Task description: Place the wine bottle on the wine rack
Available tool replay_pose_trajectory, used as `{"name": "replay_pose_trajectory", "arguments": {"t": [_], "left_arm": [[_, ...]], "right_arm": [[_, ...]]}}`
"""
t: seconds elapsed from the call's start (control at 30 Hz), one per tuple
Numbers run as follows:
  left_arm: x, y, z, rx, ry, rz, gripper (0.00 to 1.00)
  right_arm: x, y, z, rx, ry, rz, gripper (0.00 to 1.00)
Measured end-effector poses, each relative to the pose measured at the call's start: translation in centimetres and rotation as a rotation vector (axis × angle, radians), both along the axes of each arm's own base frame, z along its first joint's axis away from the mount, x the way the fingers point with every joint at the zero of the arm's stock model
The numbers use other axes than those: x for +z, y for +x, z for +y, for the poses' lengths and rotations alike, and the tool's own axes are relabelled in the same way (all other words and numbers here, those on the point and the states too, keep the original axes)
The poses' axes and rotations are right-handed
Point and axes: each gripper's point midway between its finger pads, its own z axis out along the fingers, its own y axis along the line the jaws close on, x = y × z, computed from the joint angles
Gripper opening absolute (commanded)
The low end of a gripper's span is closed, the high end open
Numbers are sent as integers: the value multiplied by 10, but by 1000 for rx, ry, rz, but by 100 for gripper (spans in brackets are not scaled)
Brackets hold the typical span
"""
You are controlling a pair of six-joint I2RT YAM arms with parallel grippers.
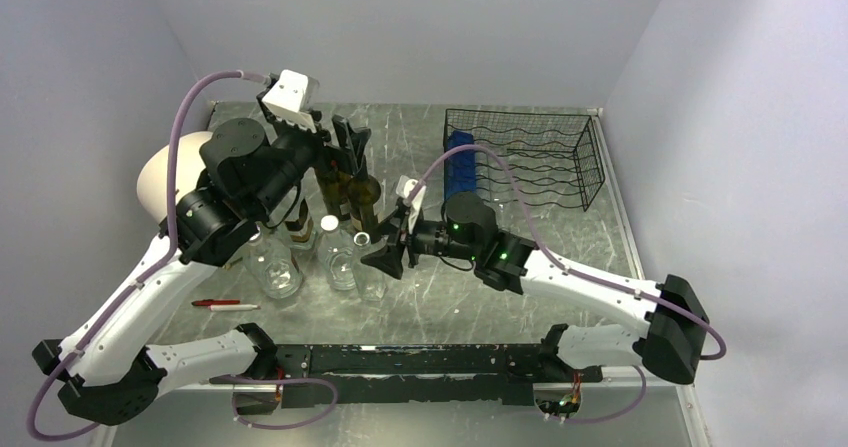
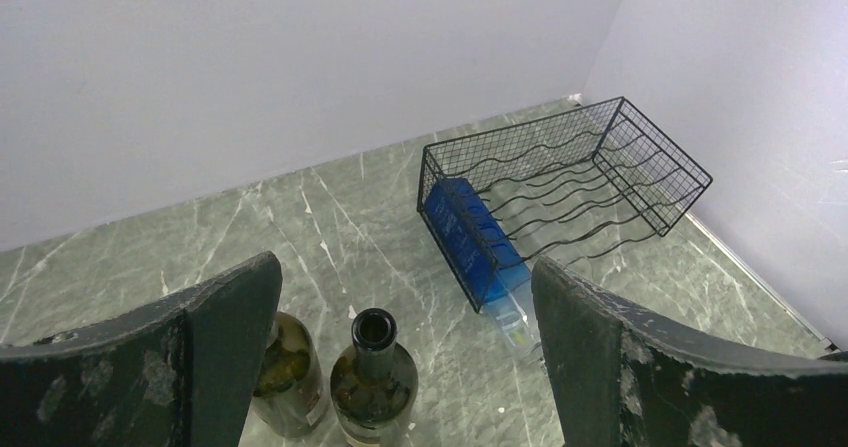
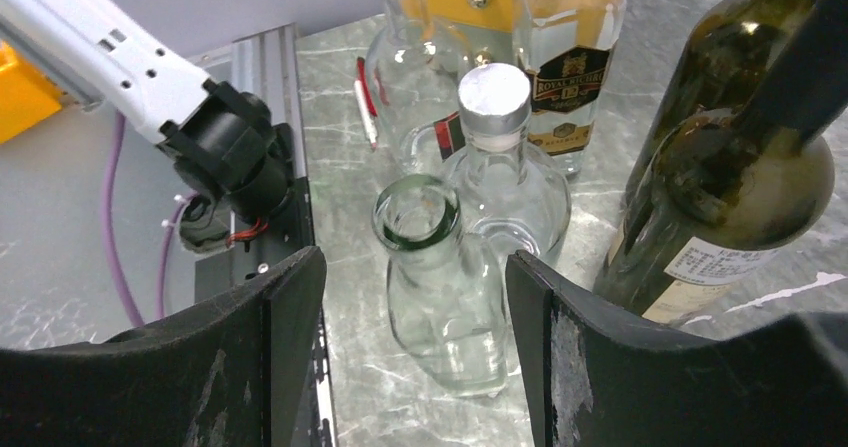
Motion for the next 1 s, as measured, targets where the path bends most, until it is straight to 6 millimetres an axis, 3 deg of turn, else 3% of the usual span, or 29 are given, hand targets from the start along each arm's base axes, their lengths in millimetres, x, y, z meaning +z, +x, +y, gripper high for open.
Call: {"name": "replay_pose_trajectory", "arguments": {"t": [0.23, 0.43, 0.67, 0.87, 1.0], "left_arm": [[2, -4, 5, 5, -4, -4, 99], [-1, -7, 7, 5, -1, -1, 99], [-8, -7, 7, 5, 6, 9, 99], [-11, -6, 6, 4, 5, 18, 99], [-15, -6, 5, 0, 11, 25, 99]], "right_arm": [[-7, 5, 17, -17, -14, -12, 64], [-18, 5, 25, -10, -36, -17, 40], [-14, 9, 26, -28, -27, -51, 15], [-5, 11, 19, -55, -17, -88, 9], [15, 13, 7, -98, 19, -128, 7]]}}
